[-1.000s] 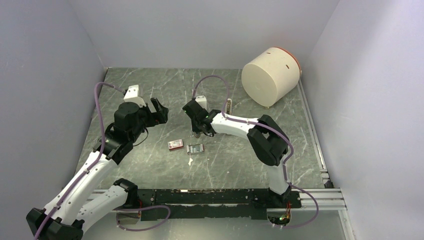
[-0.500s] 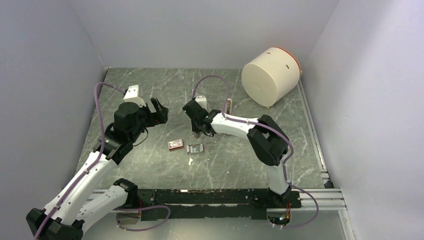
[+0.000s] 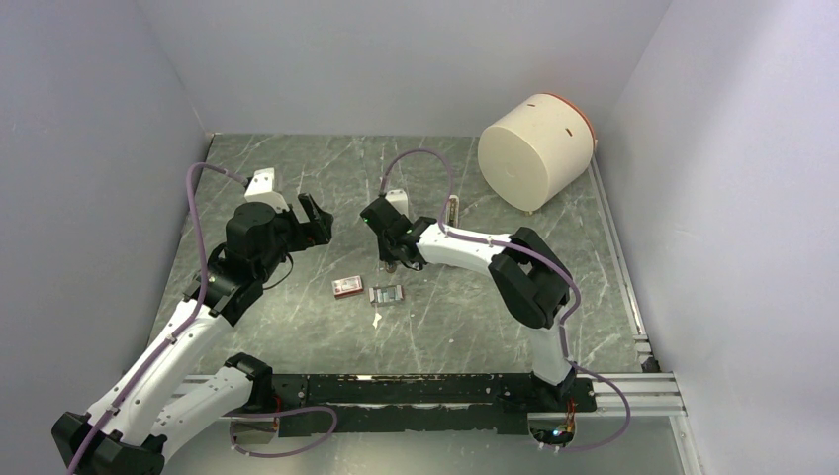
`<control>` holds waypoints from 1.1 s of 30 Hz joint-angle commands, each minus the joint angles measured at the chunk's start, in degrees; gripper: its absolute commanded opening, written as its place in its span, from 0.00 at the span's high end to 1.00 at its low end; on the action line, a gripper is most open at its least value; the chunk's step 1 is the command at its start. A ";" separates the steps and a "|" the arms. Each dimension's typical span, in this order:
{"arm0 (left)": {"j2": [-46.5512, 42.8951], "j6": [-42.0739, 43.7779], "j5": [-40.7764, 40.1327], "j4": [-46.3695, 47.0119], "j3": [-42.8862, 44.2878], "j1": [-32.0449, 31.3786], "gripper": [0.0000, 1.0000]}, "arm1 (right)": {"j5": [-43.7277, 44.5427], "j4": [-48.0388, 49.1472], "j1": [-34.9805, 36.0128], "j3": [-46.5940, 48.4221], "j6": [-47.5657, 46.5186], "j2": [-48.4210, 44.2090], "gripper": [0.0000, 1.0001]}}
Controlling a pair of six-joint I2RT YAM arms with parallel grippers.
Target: Load the staples into the stapler
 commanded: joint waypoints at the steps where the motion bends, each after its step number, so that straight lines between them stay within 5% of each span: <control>1: -0.83 0.55 -0.28 0.17 0.21 0.24 0.05 | 1.18 -0.46 0.19 2.10 0.06 0.99 0.81; 33: -0.86 0.17 -0.06 0.13 -0.05 0.25 0.05 | 1.57 0.76 0.43 0.93 -2.41 -1.30 0.80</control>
